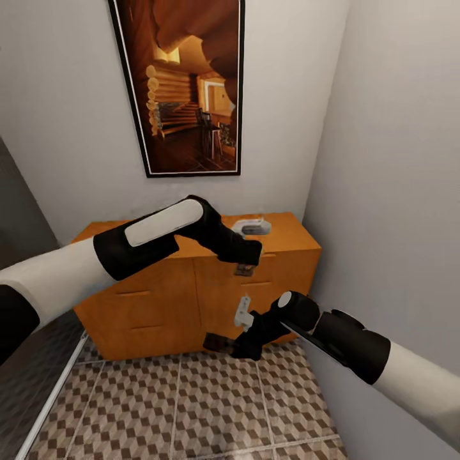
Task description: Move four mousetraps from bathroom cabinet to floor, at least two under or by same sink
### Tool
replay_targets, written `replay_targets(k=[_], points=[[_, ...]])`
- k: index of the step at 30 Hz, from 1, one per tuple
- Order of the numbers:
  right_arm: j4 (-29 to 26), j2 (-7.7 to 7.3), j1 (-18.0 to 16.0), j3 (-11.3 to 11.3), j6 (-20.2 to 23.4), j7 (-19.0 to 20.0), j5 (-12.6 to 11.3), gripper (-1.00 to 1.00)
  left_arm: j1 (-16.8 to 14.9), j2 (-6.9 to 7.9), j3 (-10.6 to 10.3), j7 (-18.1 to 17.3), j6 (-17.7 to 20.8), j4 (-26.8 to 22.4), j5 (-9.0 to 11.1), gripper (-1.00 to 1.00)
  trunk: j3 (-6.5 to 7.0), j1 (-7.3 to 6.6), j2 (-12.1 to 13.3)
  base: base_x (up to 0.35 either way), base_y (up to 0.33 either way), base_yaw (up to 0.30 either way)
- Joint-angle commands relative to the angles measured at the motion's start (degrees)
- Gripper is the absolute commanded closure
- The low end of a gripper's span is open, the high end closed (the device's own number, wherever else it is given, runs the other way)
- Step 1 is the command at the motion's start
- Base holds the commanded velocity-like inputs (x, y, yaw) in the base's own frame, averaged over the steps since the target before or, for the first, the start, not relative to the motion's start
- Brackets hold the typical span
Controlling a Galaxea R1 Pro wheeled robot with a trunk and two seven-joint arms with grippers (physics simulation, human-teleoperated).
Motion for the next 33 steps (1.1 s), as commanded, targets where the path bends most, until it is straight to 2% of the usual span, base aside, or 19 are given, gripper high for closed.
replay_targets(k=[1, 3, 4, 6, 8, 10, 16, 21, 22, 26, 29, 33], points=[[-0.13, -1.42, 0.01, 0.10, 0.24, -0.04, -0.10, 1.00, -0.05, 0.14, -1.12, 0.53, -0.81, -0.34, 0.26, 1.00, -0.05, 0.00, -0.04, 0.000, 0.000, 0.000], [-0.19, -3.13, 0.13, 0.11, 0.21, -0.03, 0.00, 1.00, 0.01, 0.18, -1.96, 0.64, -1.55, -0.52, 0.31, 1.00, -0.05, 0.00, -0.04, 0.000, 0.000, 0.000], [-0.20, -3.53, 0.15, 0.09, 0.21, -0.03, 0.02, 1.00, 0.03, 0.20, -2.27, 0.66, -1.67, -0.57, 0.32, 1.00, -0.05, 0.00, -0.04, 0.000, 0.000, 0.000], [-0.22, -4.80, 0.20, 0.09, 0.25, -0.03, 0.05, 1.00, 0.10, 0.21, -4.14, 0.70, -1.99, -0.69, 0.33, 1.00, -0.05, 0.00, -0.04, 0.000, 0.000, 0.000], [-0.22, -5.45, 0.21, 0.06, 0.27, -0.03, 0.08, 1.00, 0.16, 0.21, -5.99, 0.72, -2.30, -0.88, 0.34, 1.00, -0.05, 0.00, -0.04, 0.000, 0.000, 0.000], [-0.23, -6.01, 0.20, 0.04, 0.36, -0.06, 0.18, 1.00, 0.21, 0.21, -8.63, 0.76, -3.29, -1.49, 0.34, 1.00, -0.05, 0.00, -0.04, 0.000, 0.000, 0.000], [-0.45, -8.95, 0.21, 0.03, 0.43, -0.11, 0.25, 1.00, 0.25, 0.37, -15.89, 0.82, -6.92, -3.59, 0.52, 1.00, -0.05, 0.00, -0.04, 0.000, 0.000, 0.000], [-0.52, -10.28, 0.22, -0.03, 0.42, -0.19, 0.25, 1.00, 0.32, 0.38, -19.58, 0.82, -10.13, -3.78, 0.64, 1.00, -0.05, 0.00, -0.04, 0.000, 0.000, 0.000], [-0.55, -10.64, 0.24, -0.05, 0.40, -0.20, 0.25, 1.00, 0.47, 0.38, -20.95, 0.82, -11.00, -3.84, 0.67, 1.00, -0.05, 0.00, -0.04, 0.000, 0.000, 0.000], [-0.57, -10.96, 0.28, -0.06, 0.37, -0.27, 0.25, 1.00, 1.21, 0.43, -24.67, 0.82, -12.24, -3.86, 0.77, 1.00, -0.05, 0.00, -0.04, 0.000, 0.000, 0.000], [-0.52, -11.02, 0.28, -0.06, 0.37, -0.29, 0.25, 1.00, 1.60, 0.47, -27.93, 0.82, -15.52, -3.82, 0.78, 1.00, -0.05, 0.00, -0.04, 0.000, 0.000, 0.000], [-0.51, -11.03, 0.28, -0.06, 0.38, -0.29, 0.25, 1.00, 1.65, 0.47, -29.39, 0.82, -16.16, -3.82, 0.78, 1.00, -0.05, 0.00, -0.04, 0.000, 0.000, 0.000]])
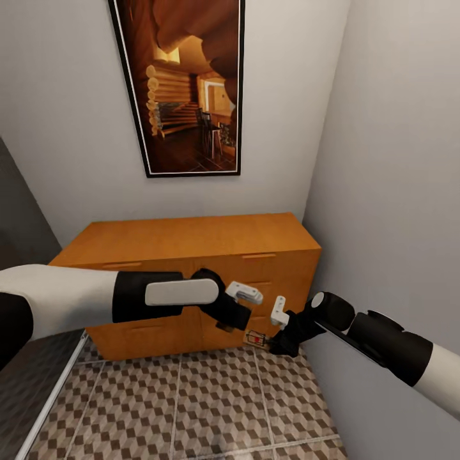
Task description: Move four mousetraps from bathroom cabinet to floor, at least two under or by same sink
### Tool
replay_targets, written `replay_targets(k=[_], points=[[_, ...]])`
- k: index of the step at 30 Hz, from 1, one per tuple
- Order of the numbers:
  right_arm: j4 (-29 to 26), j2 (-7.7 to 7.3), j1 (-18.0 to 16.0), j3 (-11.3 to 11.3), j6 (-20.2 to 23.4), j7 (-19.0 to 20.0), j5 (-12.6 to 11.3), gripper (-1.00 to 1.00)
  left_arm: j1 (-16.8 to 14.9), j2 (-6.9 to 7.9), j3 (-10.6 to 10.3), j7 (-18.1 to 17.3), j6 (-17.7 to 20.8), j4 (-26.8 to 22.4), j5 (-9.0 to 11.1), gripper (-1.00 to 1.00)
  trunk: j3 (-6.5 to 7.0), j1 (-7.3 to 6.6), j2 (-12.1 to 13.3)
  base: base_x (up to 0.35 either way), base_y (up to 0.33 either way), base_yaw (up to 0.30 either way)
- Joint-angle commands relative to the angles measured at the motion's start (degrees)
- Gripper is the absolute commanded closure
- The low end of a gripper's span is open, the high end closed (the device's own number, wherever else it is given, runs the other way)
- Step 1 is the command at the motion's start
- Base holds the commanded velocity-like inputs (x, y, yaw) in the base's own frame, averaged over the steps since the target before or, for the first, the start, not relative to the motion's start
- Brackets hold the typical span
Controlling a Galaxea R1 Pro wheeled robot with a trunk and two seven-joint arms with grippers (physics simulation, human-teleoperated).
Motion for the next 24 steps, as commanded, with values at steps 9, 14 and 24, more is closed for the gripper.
replay_targets(k=[9, 14, 24], points=[[0.11, -0.03, -0.09, 0.10, 0.27, -0.23, -0.17, 1.00, 0.37, 0.09, -3.32, 0.30, -1.62, -0.10, 0.27, 1.00, -0.07, 0.00, -0.04, 0.000, 0.000, 0.000], [0.36, 0.00, -0.09, 0.10, 0.20, -0.31, -0.22, 1.00, 0.45, 0.17, -6.94, 0.50, -3.73, -0.98, 0.32, 1.00, -0.07, 0.00, -0.04, 0.000, 0.000, 0.000], [0.43, 0.21, -0.09, 0.16, 0.12, -0.35, -0.25, 1.00, 6.44, 0.20, -15.02, 0.53, -11.40, -0.65, 1.42, 1.00, -0.07, 0.00, -0.04, 0.000, 0.000, 0.000]])
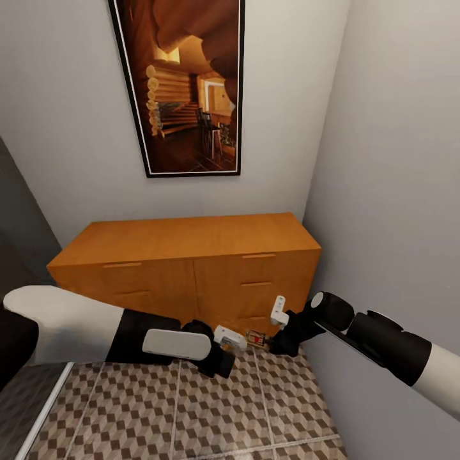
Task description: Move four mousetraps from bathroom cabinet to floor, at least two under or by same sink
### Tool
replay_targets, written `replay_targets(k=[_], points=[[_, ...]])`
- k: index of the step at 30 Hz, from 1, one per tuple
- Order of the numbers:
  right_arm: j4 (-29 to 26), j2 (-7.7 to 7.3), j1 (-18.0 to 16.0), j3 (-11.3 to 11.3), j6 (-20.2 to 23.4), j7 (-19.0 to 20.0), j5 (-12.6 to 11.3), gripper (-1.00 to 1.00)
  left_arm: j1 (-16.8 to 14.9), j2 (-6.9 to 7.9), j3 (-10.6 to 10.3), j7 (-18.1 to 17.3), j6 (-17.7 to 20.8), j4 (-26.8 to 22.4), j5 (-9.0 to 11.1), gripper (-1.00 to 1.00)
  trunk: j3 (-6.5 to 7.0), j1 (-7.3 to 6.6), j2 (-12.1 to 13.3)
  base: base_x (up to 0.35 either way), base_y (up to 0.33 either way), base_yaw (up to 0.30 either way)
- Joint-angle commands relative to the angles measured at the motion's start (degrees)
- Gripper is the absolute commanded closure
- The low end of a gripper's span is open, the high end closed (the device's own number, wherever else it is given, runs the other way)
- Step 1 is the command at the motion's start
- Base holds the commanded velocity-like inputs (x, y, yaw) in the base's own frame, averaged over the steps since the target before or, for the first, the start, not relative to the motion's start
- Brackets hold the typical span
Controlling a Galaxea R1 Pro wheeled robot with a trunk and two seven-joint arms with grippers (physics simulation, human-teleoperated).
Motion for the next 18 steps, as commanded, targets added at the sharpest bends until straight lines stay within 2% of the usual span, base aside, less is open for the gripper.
replay_targets(k=[1, 3, 6, 11, 14, 15, 16, 17, 18], points=[[-0.03, 0.01, -0.09, 0.10, 0.22, -0.08, -0.24, 1.00, 0.79, 0.07, -0.38, 0.11, -0.25, 0.11, -0.05, 1.00, -0.06, 0.00, -0.05, 0.000, 0.000, 0.000], [0.34, 0.27, -0.05, 0.17, 0.02, -0.08, -0.43, 1.00, 4.38, 0.78, -1.41, 0.03, -2.65, 1.21, -0.10, 1.00, -0.06, 0.00, -0.05, 0.000, 0.000, 0.000], [1.76, 1.70, 0.52, 0.20, -0.22, -0.15, -0.68, 1.00, 10.16, 1.76, -2.09, -0.21, -6.83, 4.18, -0.31, 1.00, -0.06, 0.00, -0.05, 0.000, 0.000, 0.000], [4.86, 3.90, 3.15, 0.05, -1.35, -0.70, -0.70, 1.00, 16.46, 1.90, -2.86, -0.56, -9.00, 10.01, -0.47, 1.00, -0.06, 0.00, -0.05, 0.000, 0.000, 0.000], [10.61, 6.30, 5.01, -0.09, -3.28, -4.72, -0.74, 1.00, 20.58, 1.62, -3.66, -0.83, -9.63, 14.77, -0.50, 1.00, -0.06, 0.00, -0.05, 0.000, 0.000, 0.000], [13.54, 7.56, 5.68, -0.10, -3.89, -7.40, -0.79, 1.00, 22.06, 1.44, -3.79, -1.20, -10.45, 16.58, -0.55, 1.00, -0.06, 0.00, -0.05, 0.000, 0.000, 0.000], [27.68, 15.95, 9.03, -0.32, -9.65, -25.08, -0.96, 1.00, 29.58, 1.03, -4.33, -6.83, -19.06, 26.52, -3.73, 1.00, -0.06, 0.00, -0.05, 0.000, 0.000, 0.000], [31.26, 18.37, 10.22, -0.36, -12.70, -30.61, -1.10, 1.00, 31.86, 1.04, -4.56, -10.31, -20.61, 29.78, -5.06, 1.00, -0.06, 0.00, -0.05, 0.000, 0.000, 0.000], [33.36, 19.93, 11.02, -0.38, -14.85, -33.65, -1.34, 1.00, 33.31, 1.04, -4.64, -12.89, -21.23, 32.08, -5.64, 1.00, -0.06, 0.00, -0.05, 0.000, 0.000, 0.000]])
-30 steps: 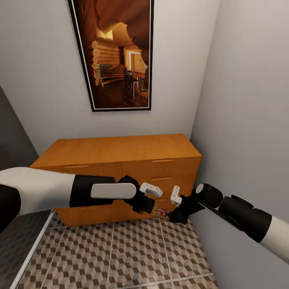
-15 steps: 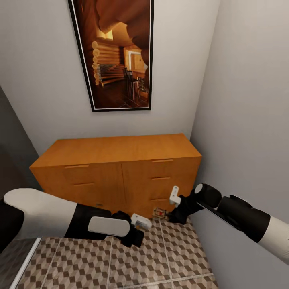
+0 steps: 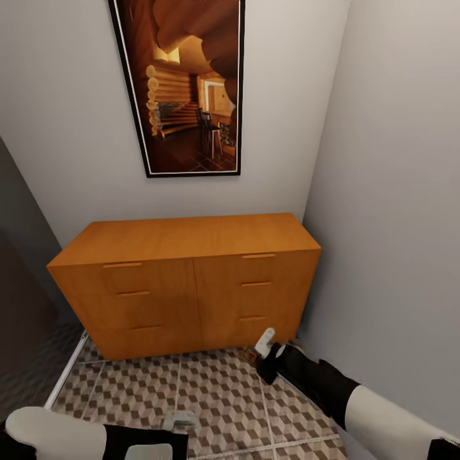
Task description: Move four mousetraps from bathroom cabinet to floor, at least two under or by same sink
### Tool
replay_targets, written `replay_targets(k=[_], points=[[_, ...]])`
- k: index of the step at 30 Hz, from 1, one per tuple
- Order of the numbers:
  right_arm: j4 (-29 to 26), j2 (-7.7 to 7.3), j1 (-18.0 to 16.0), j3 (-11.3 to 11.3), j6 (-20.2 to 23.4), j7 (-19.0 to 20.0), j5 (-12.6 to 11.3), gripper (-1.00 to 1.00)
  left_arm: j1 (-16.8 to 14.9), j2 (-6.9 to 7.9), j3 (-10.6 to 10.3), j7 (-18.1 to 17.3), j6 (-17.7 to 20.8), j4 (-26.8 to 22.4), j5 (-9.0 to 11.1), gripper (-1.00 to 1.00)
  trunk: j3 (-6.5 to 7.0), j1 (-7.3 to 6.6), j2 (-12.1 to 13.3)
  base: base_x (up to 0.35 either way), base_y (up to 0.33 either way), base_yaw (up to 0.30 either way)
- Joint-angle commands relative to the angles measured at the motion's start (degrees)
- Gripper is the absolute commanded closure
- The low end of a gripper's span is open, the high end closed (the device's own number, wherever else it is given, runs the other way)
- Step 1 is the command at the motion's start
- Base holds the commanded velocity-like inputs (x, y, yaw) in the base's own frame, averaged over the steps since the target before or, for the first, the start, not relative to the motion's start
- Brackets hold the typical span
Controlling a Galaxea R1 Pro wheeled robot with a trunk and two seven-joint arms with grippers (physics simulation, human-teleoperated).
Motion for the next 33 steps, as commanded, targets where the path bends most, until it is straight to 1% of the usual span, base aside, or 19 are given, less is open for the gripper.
replay_targets(k=[1, 2, 3, 4, 6, 7, 9, 10, 12, 13, 17, 19, 22, 26, 29, 33], points=[[1.92, 1.54, 0.91, 0.17, -2.32, -2.76, -0.45, 1.00, 1.27, -0.03, -0.29, -2.87, -0.79, 2.60, -0.15, 1.00, -0.06, 0.00, -0.05, 0.000, 0.000, 0.000], [3.54, 2.78, 1.89, 0.16, -4.96, -5.17, -1.23, 1.00, 2.48, -0.05, -0.35, -5.58, -1.48, 5.06, -0.41, 1.00, -0.06, 0.00, -0.05, 0.000, 0.000, 0.000], [6.01, 4.29, 3.78, 0.15, -11.12, -9.92, -2.81, 1.00, 4.39, -0.05, -0.40, -10.33, -3.27, 9.05, -0.69, 1.00, -0.06, 0.00, -0.05, 0.000, 0.000, 0.000], [7.11, 4.68, 4.80, 0.18, -14.96, -12.57, -3.50, 1.00, 5.26, -0.03, -0.42, -12.27, -4.17, 10.68, -0.76, 1.00, -0.06, 0.00, -0.05, 0.000, 0.000, 0.000], [8.70, 5.12, 6.53, 0.23, -21.59, -16.78, -4.26, 1.00, 6.45, -0.01, -0.43, -14.60, -5.21, 12.85, -0.87, 1.00, -0.06, 0.00, -0.05, 0.000, 0.000, 0.000], [9.76, 5.38, 9.06, 0.31, -27.41, -19.92, -4.67, 1.00, 7.26, 0.05, -0.47, -15.97, -5.80, 14.33, -0.95, 1.00, -0.06, 0.00, -0.05, 0.000, 0.000, 0.000], [9.97, 5.54, 10.82, 0.32, -28.67, -20.61, -4.69, 1.00, 7.57, 0.51, -0.53, -16.35, -6.02, 14.65, -1.00, 1.00, -0.06, 0.00, -0.05, 0.000, 0.000, 0.057], [10.02, 5.85, 11.43, 0.32, -28.95, -20.77, -4.74, 1.00, 8.61, 0.48, -0.59, -16.50, -6.11, 14.75, -0.99, 1.00, -0.07, 0.00, -0.05, 0.000, 0.000, 0.213], [10.10, 6.06, 11.71, 0.32, -29.12, -20.84, -4.77, 1.00, 10.00, 0.34, -0.61, -16.57, -6.86, 14.76, -0.97, 1.00, -0.10, 0.00, -0.05, 0.000, 0.000, 0.254], [10.26, 6.16, 11.80, 0.33, -29.21, -20.86, -4.83, 1.00, 10.64, 0.33, -0.62, -16.54, -8.23, 14.82, -0.97, 1.00, -0.12, 0.00, -0.05, 0.000, 0.000, 0.274], [11.18, 6.29, 11.93, 0.33, -29.57, -20.87, -4.86, 1.00, 11.02, 0.58, -0.62, -16.52, -9.32, 14.94, -0.89, 1.00, -0.20, 0.00, -0.05, 0.000, 0.000, 0.279], [11.67, 6.31, 11.98, 0.33, -30.57, -20.87, -4.82, 1.00, 11.07, 0.64, -0.62, -16.52, -9.47, 14.96, -0.85, 1.00, -0.23, 0.00, -0.05, 0.000, 0.000, 0.282], [12.98, 6.37, 12.01, 0.33, -33.21, -20.87, -4.79, 1.00, 11.11, 0.69, -0.62, -16.47, -9.58, 14.94, -0.81, 1.00, -0.28, 0.00, -0.05, 0.000, 0.000, 0.283], [14.07, 6.42, 12.03, 0.36, -34.46, -20.87, -4.71, 1.00, 11.12, 0.70, -0.61, -16.29, -9.55, 15.04, -0.58, 1.00, 0.42, -0.88, 1.56, 0.000, 0.000, 0.284], [14.39, 6.43, 12.08, 0.37, -35.19, -20.87, -4.74, 1.00, 11.14, 0.60, -0.62, -16.26, -9.51, 17.16, -0.53, 1.00, 0.96, -1.54, 2.76, 0.000, 0.000, 0.285], [16.32, 6.43, 12.11, 0.39, -38.64, -20.87, -4.73, 1.00, 11.20, 0.61, -0.62, -16.25, -9.53, 18.33, -0.47, 1.00, 1.67, -2.41, 4.37, 0.000, 0.000, 0.288]])
